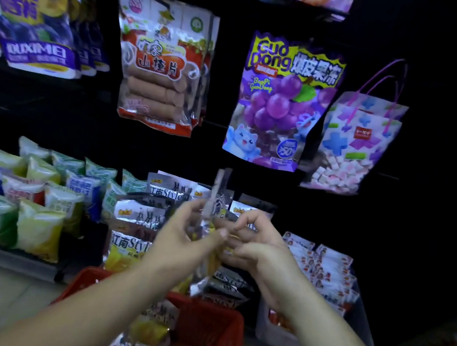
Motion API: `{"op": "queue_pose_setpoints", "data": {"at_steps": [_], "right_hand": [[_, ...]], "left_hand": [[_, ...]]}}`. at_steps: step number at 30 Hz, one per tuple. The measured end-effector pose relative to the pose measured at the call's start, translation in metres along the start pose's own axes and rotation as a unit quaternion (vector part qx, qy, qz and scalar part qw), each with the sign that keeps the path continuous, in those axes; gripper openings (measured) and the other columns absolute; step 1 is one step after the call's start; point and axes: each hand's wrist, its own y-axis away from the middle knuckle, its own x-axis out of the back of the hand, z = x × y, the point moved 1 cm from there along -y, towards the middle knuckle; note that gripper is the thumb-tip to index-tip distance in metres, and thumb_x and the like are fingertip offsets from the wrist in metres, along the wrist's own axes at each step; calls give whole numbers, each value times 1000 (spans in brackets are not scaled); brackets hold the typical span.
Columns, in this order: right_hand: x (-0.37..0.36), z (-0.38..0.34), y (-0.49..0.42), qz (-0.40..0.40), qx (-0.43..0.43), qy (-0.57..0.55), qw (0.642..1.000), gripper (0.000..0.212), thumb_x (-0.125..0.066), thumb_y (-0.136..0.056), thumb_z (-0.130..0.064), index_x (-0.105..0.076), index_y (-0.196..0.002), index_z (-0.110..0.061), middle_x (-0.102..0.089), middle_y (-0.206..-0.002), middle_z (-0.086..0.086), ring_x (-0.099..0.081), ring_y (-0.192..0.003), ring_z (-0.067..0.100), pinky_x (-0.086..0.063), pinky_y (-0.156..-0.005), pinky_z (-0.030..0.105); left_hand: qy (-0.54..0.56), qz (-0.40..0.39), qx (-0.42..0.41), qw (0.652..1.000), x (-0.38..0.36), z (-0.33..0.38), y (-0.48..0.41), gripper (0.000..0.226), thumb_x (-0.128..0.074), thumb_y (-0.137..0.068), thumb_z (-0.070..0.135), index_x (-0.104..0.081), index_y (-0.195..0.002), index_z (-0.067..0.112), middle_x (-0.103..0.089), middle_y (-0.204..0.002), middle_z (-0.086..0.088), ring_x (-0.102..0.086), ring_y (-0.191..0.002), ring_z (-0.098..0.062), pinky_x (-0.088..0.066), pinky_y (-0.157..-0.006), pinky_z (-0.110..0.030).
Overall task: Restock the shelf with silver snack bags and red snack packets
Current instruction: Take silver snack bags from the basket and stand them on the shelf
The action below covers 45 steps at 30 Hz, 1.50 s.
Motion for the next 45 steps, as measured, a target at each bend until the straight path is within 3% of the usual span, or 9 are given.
{"op": "queue_pose_setpoints", "data": {"at_steps": [4,8,13,20,27,35,39,43,45], "right_hand": [[30,6,-6,180,19,112,977,31,-65,-95,1,-56,-108,-26,-64,-130,2,-73,-100,24,-59,-90,58],[63,6,-27,205,-6,222,953,92,-90,-77,-31,-36,-149,-48,-48,-141,-14,-63,-115,18,-62,-85,44],[96,1,-67,210,18,163,964,44,-83,-81,0,-58,-111,-19,-70,-96,6,-70,-72,23,-55,-48,34],[148,76,-106,245,-30,263,933,21,-74,-95,-21,-67,-115,-20,-67,-110,6,-66,-105,31,-57,-91,54],[178,166,-118,91,-197,545,810,28,-57,-102,-23,-71,-126,-29,-69,-122,3,-65,-100,21,-53,-82,31],[185,146,-128,-94,-374,382,840,61,-79,-86,-31,-57,-143,-36,-49,-147,-11,-46,-139,16,-50,-103,36],[203,136,-171,123,-204,383,893,20,-74,-92,-19,-72,-112,-25,-69,-117,0,-67,-107,20,-62,-80,40],[225,159,-215,253,-121,530,800,63,-70,-95,-30,-44,-151,-19,-55,-140,12,-59,-120,33,-52,-96,39],[234,173,-228,238,-143,507,816,77,-72,-95,-30,-31,-158,-19,-49,-150,11,-54,-131,33,-49,-105,41]], "left_hand": [[-77,-41,29,996,6,-17,-14,29,-66,-99,21,-59,-107,48,-64,-105,16,-63,-97,-11,-52,-83,-32],[-71,-106,34,991,-5,-19,-34,30,-62,-102,22,-59,-102,51,-67,-94,7,-53,-72,-18,-49,-70,-33],[-109,-54,24,992,-28,-44,-86,16,-70,-97,24,-62,-100,39,-70,-101,-9,-69,-92,-36,-60,-80,-58],[-141,-108,87,980,-63,-113,-149,48,-64,-100,11,-53,-140,36,-57,-60,9,-41,-52,-21,-36,-49,-31],[-176,-109,148,967,-70,-164,-166,25,-61,-95,-3,-65,-101,21,-67,-108,-9,-64,-87,-29,-57,-75,-44],[-211,-146,118,959,-73,-175,-168,32,-58,-89,-6,-65,-100,23,-70,-108,-9,-69,-101,-27,-60,-85,-39],[-200,-113,91,969,-75,-178,-185,29,-58,-90,-3,-68,-101,22,-70,-103,-2,-67,-90,-17,-60,-80,-30],[-155,-79,100,980,-76,-186,-197,28,-53,-95,-5,-68,-106,17,-64,-94,4,-57,-67,-11,-44,-46,-16],[-146,-78,83,983,-79,-193,-202,26,-52,-98,-6,-67,-105,15,-62,-98,3,-59,-74,-16,-48,-52,-17]]}}
